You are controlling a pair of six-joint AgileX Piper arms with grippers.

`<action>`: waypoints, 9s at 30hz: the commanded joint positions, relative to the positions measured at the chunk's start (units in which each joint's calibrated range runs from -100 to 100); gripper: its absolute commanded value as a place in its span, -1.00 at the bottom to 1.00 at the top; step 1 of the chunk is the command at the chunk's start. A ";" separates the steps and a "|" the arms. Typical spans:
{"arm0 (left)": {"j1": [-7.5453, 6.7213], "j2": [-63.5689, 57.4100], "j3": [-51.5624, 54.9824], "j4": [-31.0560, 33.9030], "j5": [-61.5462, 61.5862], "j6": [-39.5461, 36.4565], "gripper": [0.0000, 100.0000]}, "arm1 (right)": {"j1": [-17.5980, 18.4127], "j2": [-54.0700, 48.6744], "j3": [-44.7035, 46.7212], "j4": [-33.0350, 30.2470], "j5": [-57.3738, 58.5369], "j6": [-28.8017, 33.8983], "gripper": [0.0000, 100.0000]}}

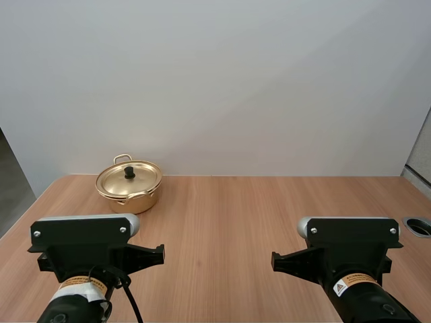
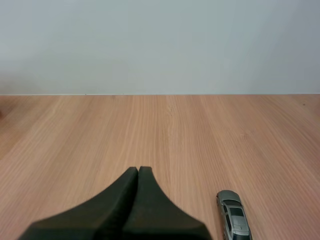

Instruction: Open the pot, put the car inside, and close it

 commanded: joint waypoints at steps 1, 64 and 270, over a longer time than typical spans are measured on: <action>0.00 0.00 0.00 1.26 -0.09 0.33 -1.00 | 0.14 0.00 0.00 -2.48 -0.09 0.00 -1.00; 0.00 78.37 -77.67 9.36 54.32 5.31 1.00 | -2.88 66.41 -67.39 -22.61 57.12 5.36 1.00; 2.71 34.53 -97.83 8.07 71.30 11.27 -1.00 | 27.67 140.46 -136.76 -4.72 39.74 -2.57 0.36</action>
